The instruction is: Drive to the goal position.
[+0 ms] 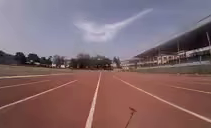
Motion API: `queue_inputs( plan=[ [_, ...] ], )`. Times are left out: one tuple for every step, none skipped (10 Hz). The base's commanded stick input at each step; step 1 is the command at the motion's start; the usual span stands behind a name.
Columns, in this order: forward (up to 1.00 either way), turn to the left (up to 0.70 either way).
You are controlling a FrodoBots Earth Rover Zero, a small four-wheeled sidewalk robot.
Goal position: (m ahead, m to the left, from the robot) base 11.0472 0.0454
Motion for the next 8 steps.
queue_inputs(
  plan=[
    [0.70, 0.00],
    [0.70, 0.00],
    [0.70, 0.00],
    [0.70, 0.00],
    [0.70, 0.00],
    [0.70, 0.00],
    [0.70, 0.00],
    [0.70, 0.00]
  ],
)
